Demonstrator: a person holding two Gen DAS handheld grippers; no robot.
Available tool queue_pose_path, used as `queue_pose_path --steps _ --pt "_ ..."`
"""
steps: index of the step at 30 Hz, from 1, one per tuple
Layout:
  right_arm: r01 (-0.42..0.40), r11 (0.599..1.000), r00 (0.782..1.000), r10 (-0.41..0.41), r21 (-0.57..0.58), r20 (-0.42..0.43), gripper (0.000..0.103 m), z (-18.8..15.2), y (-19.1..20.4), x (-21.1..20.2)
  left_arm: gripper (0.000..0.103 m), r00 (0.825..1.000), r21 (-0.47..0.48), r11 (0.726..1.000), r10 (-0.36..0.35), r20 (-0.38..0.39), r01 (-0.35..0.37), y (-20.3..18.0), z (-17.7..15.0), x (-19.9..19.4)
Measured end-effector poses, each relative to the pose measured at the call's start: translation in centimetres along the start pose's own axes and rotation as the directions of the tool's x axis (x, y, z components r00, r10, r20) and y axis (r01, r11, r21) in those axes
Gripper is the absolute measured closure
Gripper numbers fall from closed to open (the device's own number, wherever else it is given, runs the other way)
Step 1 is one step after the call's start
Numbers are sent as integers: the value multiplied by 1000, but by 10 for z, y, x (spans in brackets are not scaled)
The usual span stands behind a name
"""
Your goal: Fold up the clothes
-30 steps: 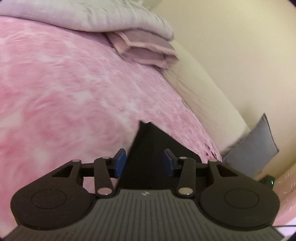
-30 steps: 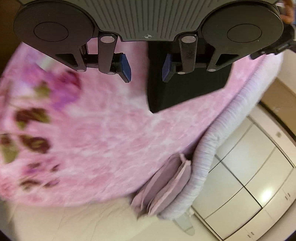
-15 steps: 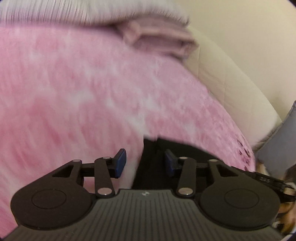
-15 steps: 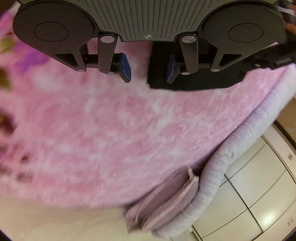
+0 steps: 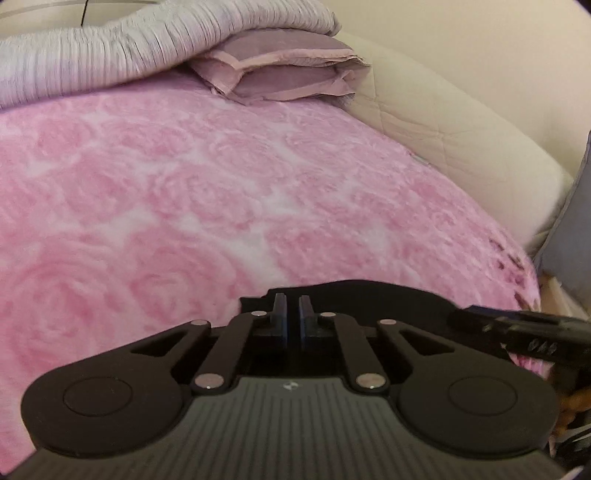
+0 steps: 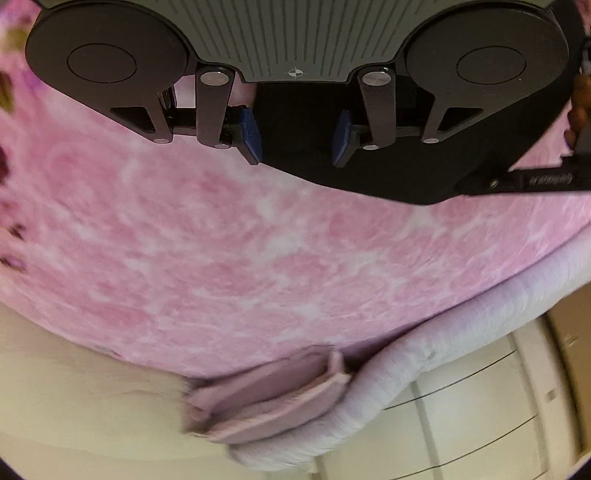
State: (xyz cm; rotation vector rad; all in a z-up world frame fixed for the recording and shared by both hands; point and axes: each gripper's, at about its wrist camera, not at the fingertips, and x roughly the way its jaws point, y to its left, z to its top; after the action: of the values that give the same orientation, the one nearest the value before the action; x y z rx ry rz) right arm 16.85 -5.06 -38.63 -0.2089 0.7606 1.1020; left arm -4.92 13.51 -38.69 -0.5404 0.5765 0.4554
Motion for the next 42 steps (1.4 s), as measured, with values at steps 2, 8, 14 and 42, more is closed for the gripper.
queue_pose_path --steps 2,8,14,42 --pt "7 1000 999 -7 5 47 62 -4 7 -32 96 1000 -1 1000 2 5 -2 -3 -2 -21" --pt "7 999 990 -13 43 139 62 -55 39 -130 96 999 14 1000 9 50 -9 -22 -48 -112" --pt "124 992 989 -126 33 76 62 -115 80 -139 95 997 -44 996 72 -34 -74 -23 -101 -104" --pt "300 953 951 -295 51 -89 55 -172 165 -225 66 919 62 918 393 -26 -391 -89 -171 -256"
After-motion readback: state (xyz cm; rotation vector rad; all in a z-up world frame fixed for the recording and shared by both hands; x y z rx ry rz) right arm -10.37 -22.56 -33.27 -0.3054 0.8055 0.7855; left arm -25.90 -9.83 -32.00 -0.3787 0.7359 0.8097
